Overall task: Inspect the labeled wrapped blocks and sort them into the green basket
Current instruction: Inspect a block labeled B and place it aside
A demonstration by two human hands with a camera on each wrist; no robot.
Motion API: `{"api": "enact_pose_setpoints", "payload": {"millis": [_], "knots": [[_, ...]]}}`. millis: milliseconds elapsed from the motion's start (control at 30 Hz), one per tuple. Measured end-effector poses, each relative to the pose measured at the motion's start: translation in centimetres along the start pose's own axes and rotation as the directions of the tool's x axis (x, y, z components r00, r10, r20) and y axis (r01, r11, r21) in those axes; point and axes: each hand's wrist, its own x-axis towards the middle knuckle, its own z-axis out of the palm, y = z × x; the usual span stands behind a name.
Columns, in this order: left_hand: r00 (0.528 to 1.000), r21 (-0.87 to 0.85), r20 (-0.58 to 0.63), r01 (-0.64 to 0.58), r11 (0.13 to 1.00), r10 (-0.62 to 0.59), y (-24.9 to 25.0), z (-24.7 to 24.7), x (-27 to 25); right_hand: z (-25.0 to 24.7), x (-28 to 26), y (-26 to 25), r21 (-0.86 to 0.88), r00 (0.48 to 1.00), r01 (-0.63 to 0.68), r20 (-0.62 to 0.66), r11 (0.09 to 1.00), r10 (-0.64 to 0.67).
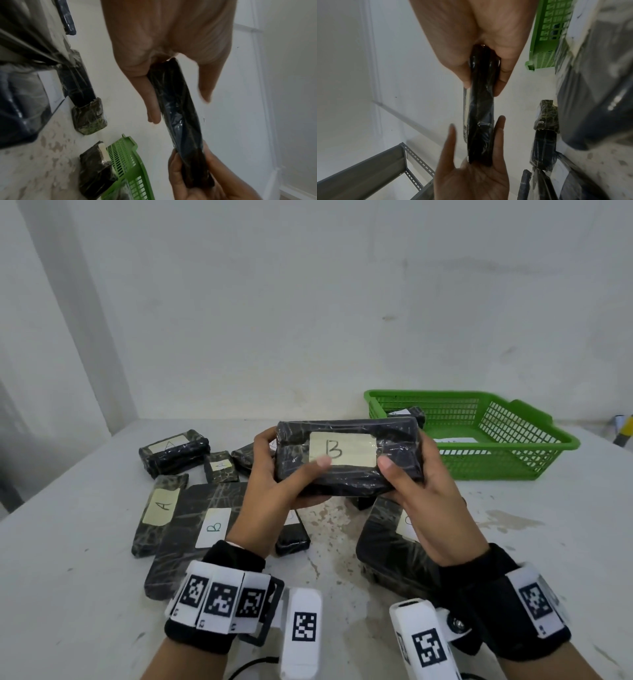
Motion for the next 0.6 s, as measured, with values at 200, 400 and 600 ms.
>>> {"api": "enact_pose_setpoints", "payload": {"millis": [200,400,600], "knots": [[0.999,0.012,-0.012,-0.053,0.999,0.053,-0.3,-0.5,0.3,0.0,0.0,0.0,0.011,1.0,0.015,-0.012,1.0,-0.014],[0.998,-0.087,-0.009,-0.059,0.994,0.059,0.7,-0.8,0.4,0.0,0.1,0.1,0.058,1.0,-0.01,-0.008,0.998,0.01],[0.995,-0.045,-0.016,-0.102,0.994,0.101,0.8,-0.9,0.4,0.2,0.2,-0.5,0.078,1.0,-0.004,-0.025,0.997,0.006]]}}
